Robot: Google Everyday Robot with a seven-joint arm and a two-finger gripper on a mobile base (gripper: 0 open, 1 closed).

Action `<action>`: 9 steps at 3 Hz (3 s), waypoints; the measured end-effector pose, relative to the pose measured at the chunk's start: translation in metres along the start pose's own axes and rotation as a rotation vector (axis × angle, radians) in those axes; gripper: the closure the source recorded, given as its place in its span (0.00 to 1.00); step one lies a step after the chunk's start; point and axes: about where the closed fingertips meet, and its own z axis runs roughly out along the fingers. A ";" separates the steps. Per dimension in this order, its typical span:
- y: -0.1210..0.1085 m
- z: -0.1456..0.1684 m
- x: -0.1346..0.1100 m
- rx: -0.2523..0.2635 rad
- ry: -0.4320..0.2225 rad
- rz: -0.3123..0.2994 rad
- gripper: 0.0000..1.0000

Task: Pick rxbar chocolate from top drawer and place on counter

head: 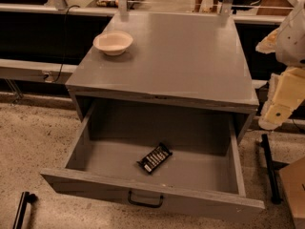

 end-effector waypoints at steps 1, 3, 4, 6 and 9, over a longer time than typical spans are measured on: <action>0.000 0.000 0.000 0.000 0.000 0.000 0.00; 0.042 0.111 -0.086 -0.180 -0.016 -0.287 0.00; 0.044 0.111 -0.087 -0.182 -0.013 -0.293 0.00; 0.068 0.167 -0.131 -0.219 0.020 -0.568 0.00; 0.055 0.228 -0.163 -0.112 -0.028 -0.685 0.00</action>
Offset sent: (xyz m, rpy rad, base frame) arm 0.0255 0.1080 -0.1096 -0.0815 0.1616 0.2723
